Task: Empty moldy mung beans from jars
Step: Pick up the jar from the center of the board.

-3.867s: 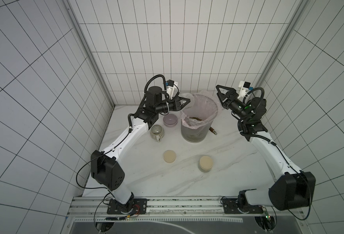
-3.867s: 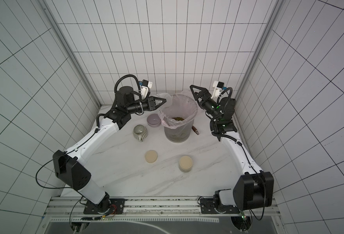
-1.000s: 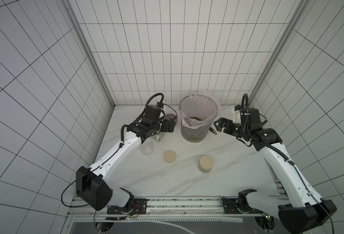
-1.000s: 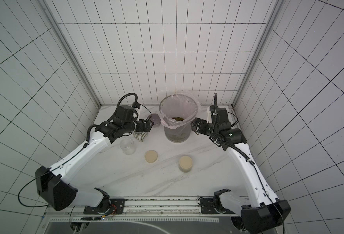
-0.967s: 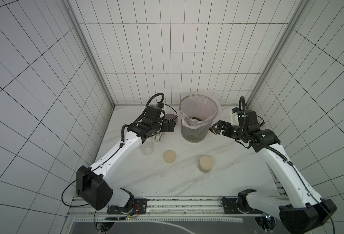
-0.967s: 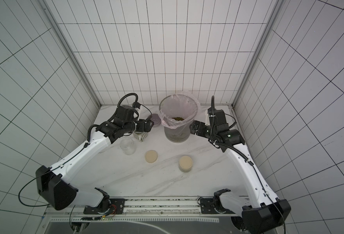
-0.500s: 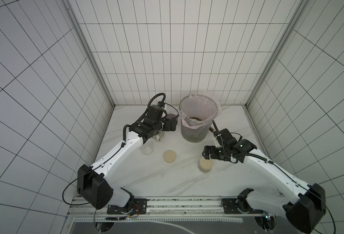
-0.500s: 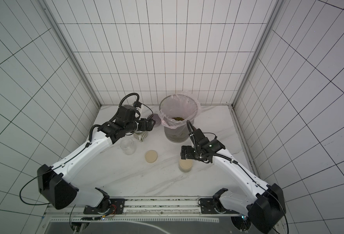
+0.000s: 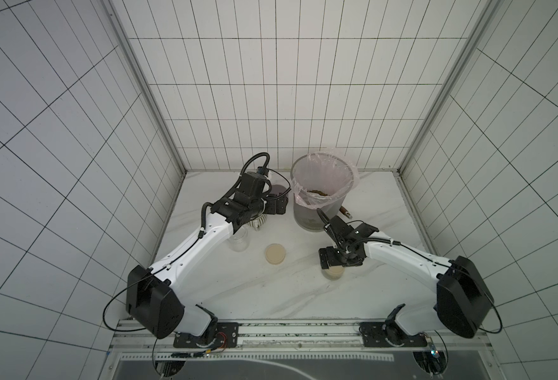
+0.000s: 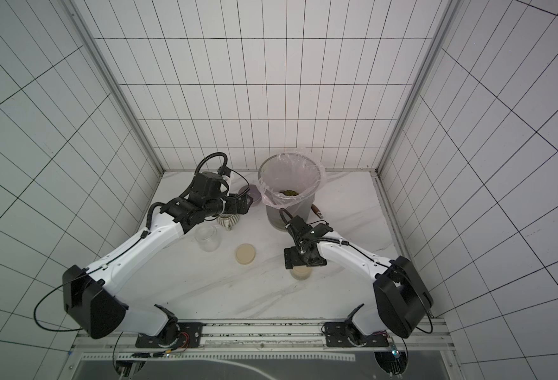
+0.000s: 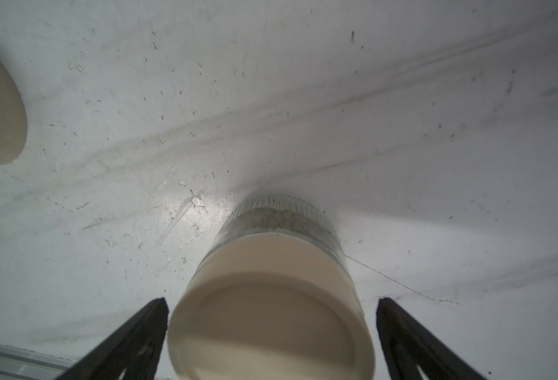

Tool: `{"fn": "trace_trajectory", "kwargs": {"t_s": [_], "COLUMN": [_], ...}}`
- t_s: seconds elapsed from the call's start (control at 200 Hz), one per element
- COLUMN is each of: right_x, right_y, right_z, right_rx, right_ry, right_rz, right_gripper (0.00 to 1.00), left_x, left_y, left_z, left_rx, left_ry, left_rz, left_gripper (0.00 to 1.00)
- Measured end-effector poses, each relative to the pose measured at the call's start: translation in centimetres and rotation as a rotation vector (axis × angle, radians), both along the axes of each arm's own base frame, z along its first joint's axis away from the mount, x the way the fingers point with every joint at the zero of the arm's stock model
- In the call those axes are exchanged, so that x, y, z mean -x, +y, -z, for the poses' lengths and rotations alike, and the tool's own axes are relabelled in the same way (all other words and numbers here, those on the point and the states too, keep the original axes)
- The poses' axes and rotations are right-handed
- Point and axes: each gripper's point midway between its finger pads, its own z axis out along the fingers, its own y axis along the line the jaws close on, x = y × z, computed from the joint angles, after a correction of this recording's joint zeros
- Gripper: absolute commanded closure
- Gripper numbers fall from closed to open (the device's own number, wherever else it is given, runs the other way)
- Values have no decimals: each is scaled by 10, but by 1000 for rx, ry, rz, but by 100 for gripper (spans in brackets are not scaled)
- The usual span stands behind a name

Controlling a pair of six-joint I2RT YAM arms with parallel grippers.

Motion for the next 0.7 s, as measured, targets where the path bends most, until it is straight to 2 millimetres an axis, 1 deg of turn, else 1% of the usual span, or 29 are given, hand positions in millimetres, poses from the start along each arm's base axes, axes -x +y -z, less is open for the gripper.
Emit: {"fn": "trace_trajectory", "kwargs": {"t_s": [0.08, 0.12, 0.335, 0.55, 0.7], "right_x": [-1, -1, -3, -3, -3], "right_y": [-2, -3, -7, -6, -4], "right_z": [2, 3, 5, 5, 5], "right_rx": [20, 28, 56, 56, 49], "right_ry": [-3, -6, -14, -16, -14], "right_rz": [-1, 0, -10, -17, -27], "right_gripper": [1, 4, 20, 21, 24], "left_x": [1, 1, 4, 6, 10], "left_y": [0, 0, 0, 1, 2], "left_z": [2, 4, 11, 9, 7], "left_rx": [0, -1, -5, 1, 1], "left_ry": [6, 9, 24, 15, 5], "left_rz": [3, 4, 9, 11, 19], "left_gripper": [2, 2, 2, 2, 2]}}
